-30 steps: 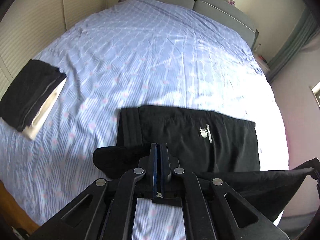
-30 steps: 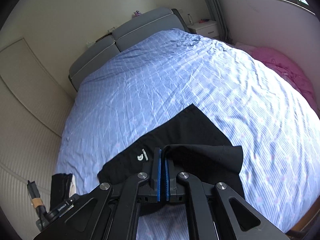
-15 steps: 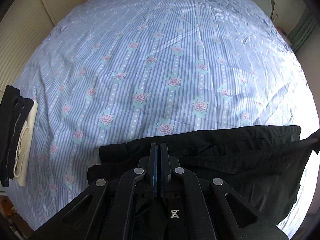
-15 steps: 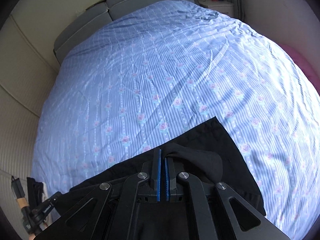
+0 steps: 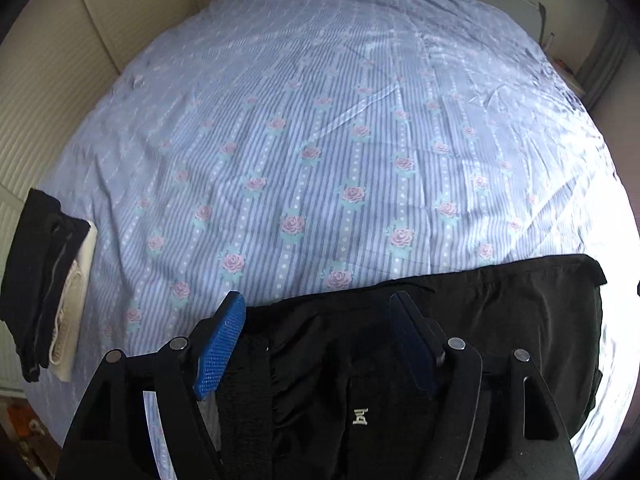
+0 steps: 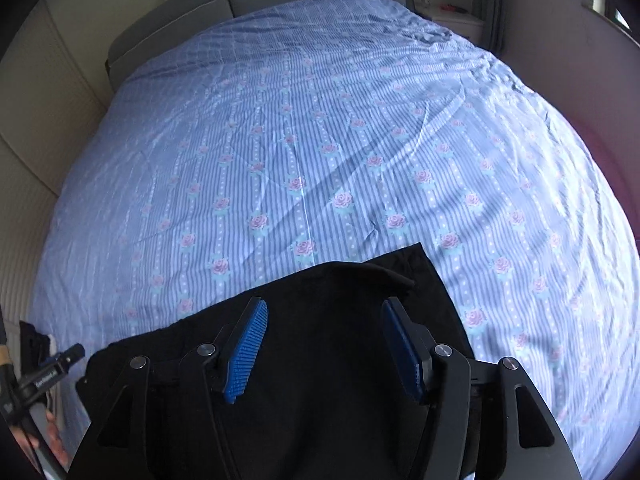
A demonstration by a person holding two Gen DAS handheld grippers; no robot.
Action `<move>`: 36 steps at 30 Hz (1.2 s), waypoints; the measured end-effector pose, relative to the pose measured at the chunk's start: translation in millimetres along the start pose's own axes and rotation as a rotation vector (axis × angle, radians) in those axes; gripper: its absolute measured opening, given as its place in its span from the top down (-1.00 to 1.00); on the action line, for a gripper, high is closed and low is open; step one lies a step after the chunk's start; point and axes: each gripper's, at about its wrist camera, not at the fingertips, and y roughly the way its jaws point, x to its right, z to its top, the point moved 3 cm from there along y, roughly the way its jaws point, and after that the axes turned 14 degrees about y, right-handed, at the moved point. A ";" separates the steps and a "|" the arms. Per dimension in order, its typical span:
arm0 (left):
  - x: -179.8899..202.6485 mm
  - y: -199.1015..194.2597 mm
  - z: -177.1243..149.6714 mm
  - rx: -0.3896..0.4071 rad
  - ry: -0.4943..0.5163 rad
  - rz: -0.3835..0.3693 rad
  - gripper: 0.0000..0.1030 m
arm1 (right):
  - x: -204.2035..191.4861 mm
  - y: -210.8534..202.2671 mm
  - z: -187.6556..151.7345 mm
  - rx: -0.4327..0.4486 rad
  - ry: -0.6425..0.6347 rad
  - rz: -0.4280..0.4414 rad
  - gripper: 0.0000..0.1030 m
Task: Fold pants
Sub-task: 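Lift the leg hems with both tools and fold them onto the waistband, then open both tools and withdraw from the half-folded shorts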
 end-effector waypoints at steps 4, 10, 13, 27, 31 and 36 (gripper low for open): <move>24.5 -47.9 -36.9 0.096 0.163 0.031 -0.45 | 7.3 -56.7 -35.6 0.100 -0.114 0.037 -0.18; 83.5 -82.4 -114.5 0.106 0.309 -0.050 -0.45 | 44.3 -97.7 -117.4 0.023 -0.201 0.083 -0.18; 112.4 -84.0 -147.8 0.047 0.349 -0.088 -0.45 | 65.4 -91.1 -158.4 -0.083 -0.216 0.087 -0.18; 169.3 -99.0 -204.6 -0.046 0.280 -0.089 -0.45 | 94.3 3.4 -231.7 -0.404 -0.195 0.128 0.15; 157.3 -102.7 -208.7 -0.054 0.241 -0.052 -0.45 | 87.0 9.8 -228.7 -0.396 -0.233 0.139 0.23; 146.7 -103.9 -211.6 -0.072 0.180 -0.039 -0.45 | 75.1 -16.6 -207.3 -0.311 -0.258 0.226 0.23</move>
